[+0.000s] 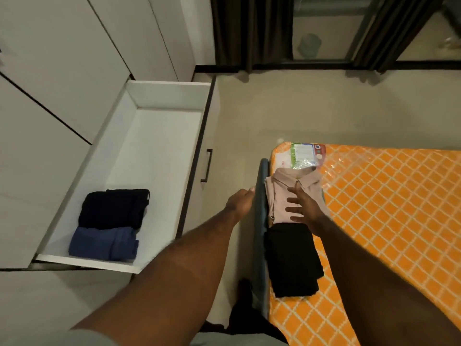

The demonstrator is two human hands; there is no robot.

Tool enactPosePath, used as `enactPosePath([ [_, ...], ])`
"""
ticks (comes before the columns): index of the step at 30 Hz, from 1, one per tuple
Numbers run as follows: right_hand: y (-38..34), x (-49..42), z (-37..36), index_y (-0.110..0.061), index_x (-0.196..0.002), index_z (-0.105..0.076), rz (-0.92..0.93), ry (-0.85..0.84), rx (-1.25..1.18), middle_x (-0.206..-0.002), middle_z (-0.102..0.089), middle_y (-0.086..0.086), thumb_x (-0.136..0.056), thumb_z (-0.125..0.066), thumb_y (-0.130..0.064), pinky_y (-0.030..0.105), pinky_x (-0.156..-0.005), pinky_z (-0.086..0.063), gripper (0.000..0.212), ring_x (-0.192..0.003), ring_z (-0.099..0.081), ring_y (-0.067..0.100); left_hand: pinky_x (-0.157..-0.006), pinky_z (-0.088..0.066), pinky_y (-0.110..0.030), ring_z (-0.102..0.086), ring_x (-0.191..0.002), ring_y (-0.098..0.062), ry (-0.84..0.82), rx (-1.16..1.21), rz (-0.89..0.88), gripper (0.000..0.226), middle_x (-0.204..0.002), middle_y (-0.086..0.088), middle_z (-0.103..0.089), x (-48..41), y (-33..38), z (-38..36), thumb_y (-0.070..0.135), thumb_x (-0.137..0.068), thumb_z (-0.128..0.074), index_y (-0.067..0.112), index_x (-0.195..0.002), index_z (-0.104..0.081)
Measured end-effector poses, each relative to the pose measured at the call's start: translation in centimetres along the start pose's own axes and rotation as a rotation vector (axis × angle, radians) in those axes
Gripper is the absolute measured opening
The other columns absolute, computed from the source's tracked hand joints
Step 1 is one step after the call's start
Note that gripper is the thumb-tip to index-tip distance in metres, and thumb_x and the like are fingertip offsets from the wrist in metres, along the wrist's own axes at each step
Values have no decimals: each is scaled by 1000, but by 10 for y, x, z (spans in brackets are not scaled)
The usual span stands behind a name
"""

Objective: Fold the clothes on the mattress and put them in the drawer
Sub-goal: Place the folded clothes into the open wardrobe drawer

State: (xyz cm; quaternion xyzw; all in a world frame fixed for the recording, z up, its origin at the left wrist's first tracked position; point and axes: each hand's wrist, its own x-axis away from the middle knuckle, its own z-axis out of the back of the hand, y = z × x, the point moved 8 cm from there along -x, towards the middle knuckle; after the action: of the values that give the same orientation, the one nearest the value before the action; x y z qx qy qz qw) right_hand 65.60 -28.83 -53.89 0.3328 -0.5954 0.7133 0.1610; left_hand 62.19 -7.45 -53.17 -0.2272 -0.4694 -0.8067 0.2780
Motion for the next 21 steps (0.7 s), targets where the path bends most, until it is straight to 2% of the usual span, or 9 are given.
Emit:
enactPosePath([
  [3, 28, 2, 33, -26, -148, -49, -60, 29, -15, -139, -54, 9, -100, -30, -69, 51, -102, -46, 67, -121, -57, 32, -104, -49, -45, -55, -124, -37, -62, -77, 46, 56, -137, -17, -57, -5, -6, -41, 52, -106, -36, 10, -137, -55],
  [5, 47, 1, 52, -27, -148, -50, -100, 48, -27, -139, -54, 9, -100, -30, -70, 52, -103, -46, 67, -122, -57, 33, -94, -54, -40, -61, -114, -37, -109, -163, 60, 46, -126, -18, -63, -11, -12, -66, 49, -104, -44, 10, -120, -63],
  [8, 80, -4, 74, -25, -146, -51, -168, 65, -39, -136, -54, 10, -101, -29, -68, 53, -105, -45, 66, -123, -55, 34, -75, -47, -33, -66, -103, -37, -177, -225, 88, 40, -108, -20, -68, -21, -24, -103, 41, -100, -55, 3, -105, -67],
  [12, 129, -18, 90, -20, -137, -55, -259, 115, -30, -122, -60, 9, -104, -30, -65, 43, -89, -47, 62, -106, -58, 28, -77, -43, -31, -60, -88, -25, -213, -211, 149, 26, -94, -9, -59, -30, -45, -141, 36, -99, -61, 11, -95, -61],
  [13, 142, -22, 93, -17, -136, -56, -290, 122, -22, -115, -60, 9, -105, -32, -61, 40, -86, -45, 59, -100, -57, 26, -79, -44, -31, -61, -91, -25, -223, -198, 178, 25, -97, -11, -61, -33, -54, -150, 35, -98, -63, 10, -98, -61],
  [15, 171, -31, 94, -10, -134, -56, -337, 124, 15, -105, -58, 14, -106, -39, -54, 40, -86, -44, 54, -96, -56, 29, -92, -48, -33, -61, -111, -31, -219, -153, 258, 38, -119, -14, -62, -40, -78, -168, 34, -97, -65, 6, -122, -59],
  [17, 197, -42, 94, -12, -122, -62, -317, 111, 79, -111, -62, 21, -104, -44, -57, 46, -96, -48, 52, -103, -62, 34, -104, -49, -40, -58, -121, -33, -192, -108, 357, 53, -135, -14, -57, -45, -103, -184, 34, -95, -68, 8, -138, -51],
  [19, 217, -55, 94, -19, -108, -64, -261, 96, 162, -113, -65, 12, -100, -48, -61, 47, -98, -50, 46, -101, -63, 28, -108, -47, -43, -56, -126, -34, -198, -8, 450, 65, -142, -14, -55, -55, -129, -206, 31, -90, -74, 7, -144, -47],
  [21, 233, -65, 93, -17, -113, -66, -229, 101, 223, -116, -68, 8, -102, -51, -54, 47, -99, -51, 42, -103, -63, 25, -111, -45, -44, -56, -127, -33, -222, 114, 516, 71, -143, -14, -55, -63, -151, -225, 25, -84, -80, 6, -145, -48],
])
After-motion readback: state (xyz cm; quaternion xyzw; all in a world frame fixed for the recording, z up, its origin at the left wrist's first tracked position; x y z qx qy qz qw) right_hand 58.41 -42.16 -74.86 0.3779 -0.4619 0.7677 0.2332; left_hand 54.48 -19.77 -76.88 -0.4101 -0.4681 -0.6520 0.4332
